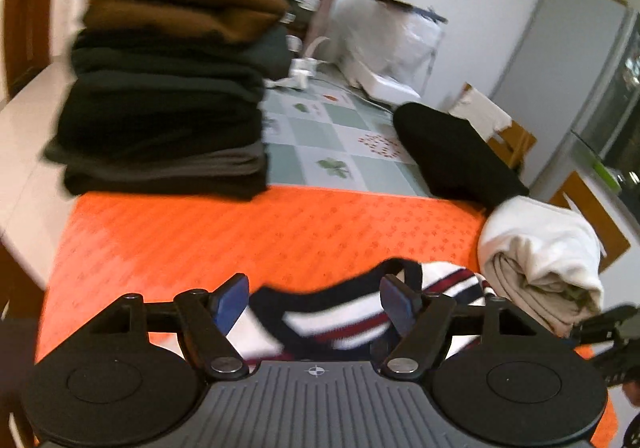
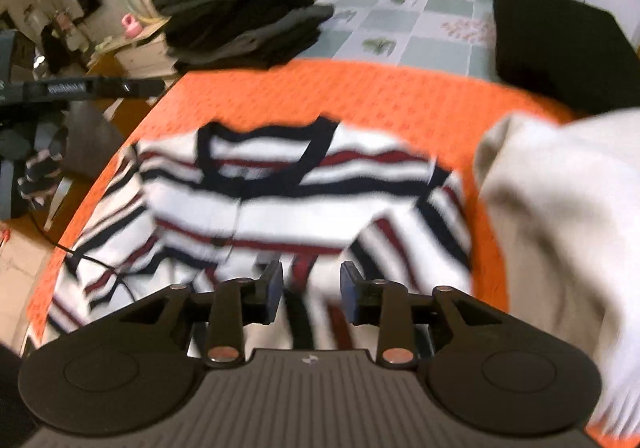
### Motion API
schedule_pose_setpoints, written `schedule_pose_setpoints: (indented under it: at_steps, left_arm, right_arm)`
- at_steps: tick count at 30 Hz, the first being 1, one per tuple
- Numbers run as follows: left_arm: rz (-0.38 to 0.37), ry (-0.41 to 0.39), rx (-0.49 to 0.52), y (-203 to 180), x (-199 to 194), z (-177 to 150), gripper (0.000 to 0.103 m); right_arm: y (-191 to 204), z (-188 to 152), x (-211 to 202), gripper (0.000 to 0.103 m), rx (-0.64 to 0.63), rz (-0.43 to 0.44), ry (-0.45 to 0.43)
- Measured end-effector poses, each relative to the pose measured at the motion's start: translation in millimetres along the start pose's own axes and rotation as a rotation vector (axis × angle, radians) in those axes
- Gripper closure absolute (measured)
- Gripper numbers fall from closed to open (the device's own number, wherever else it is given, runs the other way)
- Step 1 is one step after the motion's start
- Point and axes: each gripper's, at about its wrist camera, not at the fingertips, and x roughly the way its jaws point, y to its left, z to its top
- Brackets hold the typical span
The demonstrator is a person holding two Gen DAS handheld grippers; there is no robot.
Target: Fold clothes
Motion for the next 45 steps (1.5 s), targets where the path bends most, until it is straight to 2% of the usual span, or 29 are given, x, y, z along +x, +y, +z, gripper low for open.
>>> schedule_pose_setpoints:
  at_steps: [4, 6, 8, 13, 14, 16, 17, 18, 21, 26, 31, 36, 38, 39, 40, 41, 42, 45]
  left_arm:
    - [0.033, -0.012, -0.054, 1.6, -39.9, -28.7, 0.028]
    - [0.045, -0.007, -0.063, -3.2, -55.2, -44.9, 0.028]
    - [0.051, 0.002, -0.07, -10.0, -69.0, -61.5, 0.028]
    - [0.032, 0.047, -0.038, -36.3, -91.9, -97.2, 0.027]
    - [0.024, 0.056, -0.033, -41.5, -95.9, -103.4, 0.027]
    - [0.001, 0.071, -0.027, -52.0, -103.3, -113.9, 0.027]
    - [-0.011, 0.075, -0.027, -57.4, -107.2, -118.3, 0.027]
    - [-0.028, 0.077, -0.032, -62.7, -111.3, -122.3, 0.027]
    - [-0.066, 0.082, -0.057, -77.3, -119.5, -129.5, 0.027]
    - [-0.117, 0.127, -0.146, -89.4, -119.4, -132.6, 0.027]
    - [-0.154, 0.193, -0.285, -69.6, -111.7, -133.9, 0.027]
    - [-0.209, 0.282, -0.404, -36.2, -111.3, -140.2, 0.03]
    - [-0.254, 0.318, -0.422, -23.5, -114.2, -143.2, 0.036]
    - [-0.268, 0.329, -0.421, -17.6, -116.6, -144.0, 0.049]
    - [-0.276, 0.333, -0.413, -11.5, -120.4, -144.4, 0.072]
    - [-0.28, 0.333, -0.401, -5.8, -124.9, -144.5, 0.086]
    - [-0.274, 0.321, -0.381, -0.5, -131.3, -143.6, 0.094]
    - [-0.225, 0.258, -0.302, 14.7, -155.2, -137.7, 0.095]
  right_arm:
    - [15.6, -33.4, -3.3, 0.059, -0.038, 0.037, 0.054]
    - [22.7, -48.9, -3.6, 0.049, -0.064, 0.052, 0.078]
    - [29.1, -63.1, -2.5, 0.044, -0.091, 0.057, 0.101]
    - [41.1, -94.2, 1.9, 0.044, -0.141, 0.064, 0.148]
    - [43.4, -99.7, 2.1, 0.046, -0.153, 0.07, 0.151]
    - [48.6, -106.5, 3.4, 0.062, -0.184, 0.088, 0.155]
    - [51.9, -108.7, 3.9, 0.087, -0.201, 0.096, 0.161]
    - [55.6, -108.7, 3.0, 0.096, -0.215, 0.106, 0.164]
    - [68.8, -101.8, -8.5, 0.098, -0.241, 0.152, 0.146]
    - [108.1, -79.9, -43.3, 0.098, -0.286, 0.268, 0.06]
    - [162.0, -68.3, -58.1, 0.098, -0.374, 0.338, 0.024]
    - [216.8, -68.9, -61.1, 0.098, -0.439, 0.349, -0.001]
    - [239.0, -70.0, -59.9, 0.098, -0.453, 0.349, -0.01]
    - [250.0, -70.6, -59.1, 0.098, -0.46, 0.349, -0.016]
    - [260.6, -70.8, -58.4, 0.098, -0.466, 0.347, -0.022]
    - [270.9, -70.8, -57.6, 0.098, -0.472, 0.345, -0.03]
    - [279.7, -70.3, -56.5, 0.098, -0.473, 0.34, -0.036]
    - [302.6, -67.5, -52.5, 0.097, -0.464, 0.322, -0.055]
